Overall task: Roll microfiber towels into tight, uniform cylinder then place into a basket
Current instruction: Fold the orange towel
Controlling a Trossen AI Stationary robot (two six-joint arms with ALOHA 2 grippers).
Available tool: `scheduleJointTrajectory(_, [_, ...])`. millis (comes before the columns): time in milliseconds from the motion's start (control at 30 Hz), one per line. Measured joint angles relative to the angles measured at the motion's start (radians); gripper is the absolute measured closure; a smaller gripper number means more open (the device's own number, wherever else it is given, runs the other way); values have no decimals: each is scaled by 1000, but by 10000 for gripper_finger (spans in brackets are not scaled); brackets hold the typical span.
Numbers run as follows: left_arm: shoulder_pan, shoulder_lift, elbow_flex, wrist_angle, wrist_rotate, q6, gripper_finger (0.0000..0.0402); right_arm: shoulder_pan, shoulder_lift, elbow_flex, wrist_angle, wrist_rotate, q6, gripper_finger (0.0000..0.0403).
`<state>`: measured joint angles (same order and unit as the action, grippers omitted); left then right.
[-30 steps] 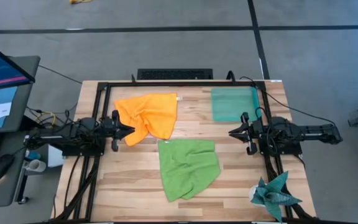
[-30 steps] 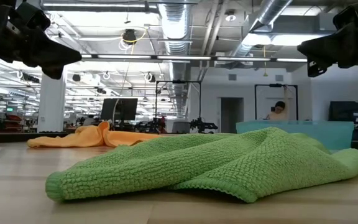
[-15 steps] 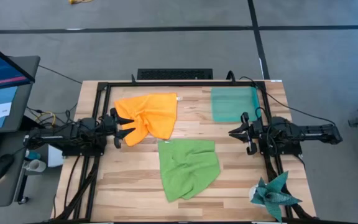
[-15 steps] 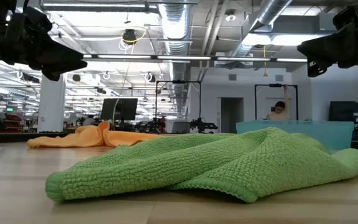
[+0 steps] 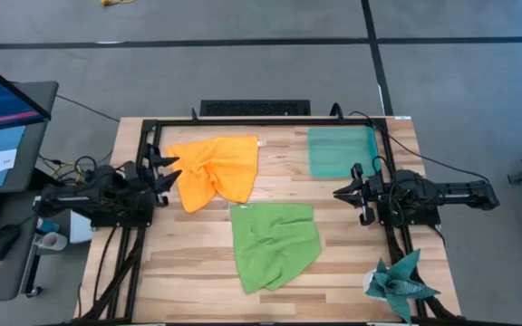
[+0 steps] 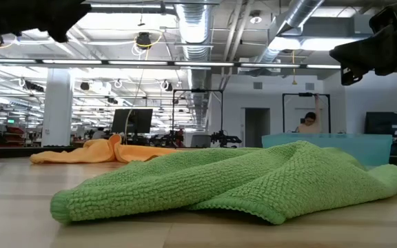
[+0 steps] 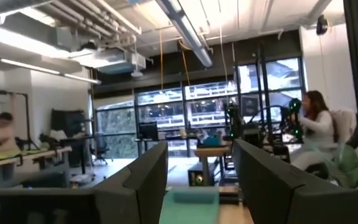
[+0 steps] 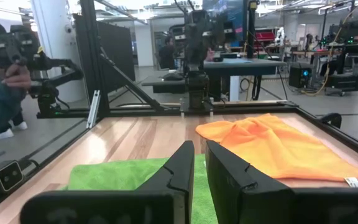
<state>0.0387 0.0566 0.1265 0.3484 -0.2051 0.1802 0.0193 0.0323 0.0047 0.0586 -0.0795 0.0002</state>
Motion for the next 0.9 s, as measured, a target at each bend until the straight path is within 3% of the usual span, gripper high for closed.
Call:
scheduleJointTrajectory(433, [-6, 303, 324, -352, -70, 88, 228, 0, 0, 0, 0, 0, 0, 337])
scheduleJointTrajectory(667, [-6, 444, 505, -608, -71, 15, 228, 0, 0, 0, 0, 0, 0, 337])
scheduleJointTrajectory(900, [-45, 560, 574, -744, -72, -103, 228, 0, 0, 0, 0, 0, 0, 337])
